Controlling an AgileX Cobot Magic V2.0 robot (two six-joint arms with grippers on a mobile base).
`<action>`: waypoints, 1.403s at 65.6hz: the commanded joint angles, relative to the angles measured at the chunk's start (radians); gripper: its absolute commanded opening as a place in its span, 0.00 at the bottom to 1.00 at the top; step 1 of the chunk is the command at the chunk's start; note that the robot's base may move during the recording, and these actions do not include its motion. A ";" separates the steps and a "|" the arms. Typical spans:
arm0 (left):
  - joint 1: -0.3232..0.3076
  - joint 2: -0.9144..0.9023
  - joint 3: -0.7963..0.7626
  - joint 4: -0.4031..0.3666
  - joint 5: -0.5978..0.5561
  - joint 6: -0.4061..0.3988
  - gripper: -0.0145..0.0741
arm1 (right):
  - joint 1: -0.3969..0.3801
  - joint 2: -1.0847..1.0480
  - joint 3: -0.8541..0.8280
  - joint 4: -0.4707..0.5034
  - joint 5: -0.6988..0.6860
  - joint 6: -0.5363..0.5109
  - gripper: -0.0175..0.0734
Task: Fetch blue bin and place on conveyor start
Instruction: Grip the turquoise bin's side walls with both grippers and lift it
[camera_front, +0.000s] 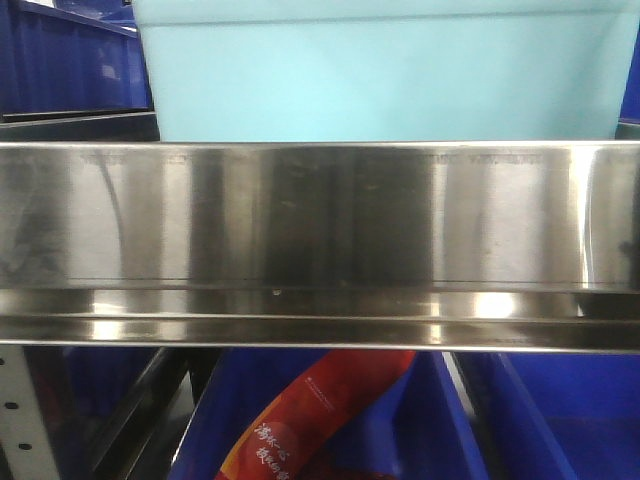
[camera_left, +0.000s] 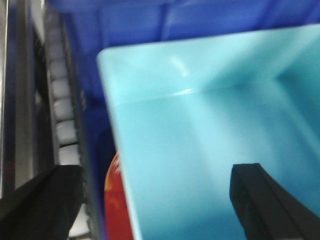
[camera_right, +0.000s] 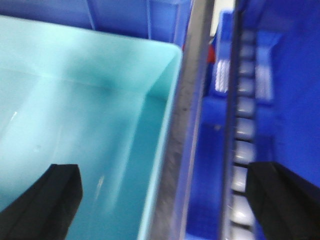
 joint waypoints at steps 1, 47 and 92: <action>0.006 0.047 -0.028 -0.008 0.019 -0.008 0.72 | 0.002 0.062 -0.016 0.025 -0.008 -0.009 0.82; 0.046 0.188 -0.028 -0.001 0.103 -0.008 0.12 | 0.002 0.270 -0.016 0.054 -0.038 -0.009 0.02; -0.006 -0.152 -0.059 0.066 0.172 -0.008 0.04 | 0.034 -0.093 -0.016 0.057 -0.014 -0.009 0.03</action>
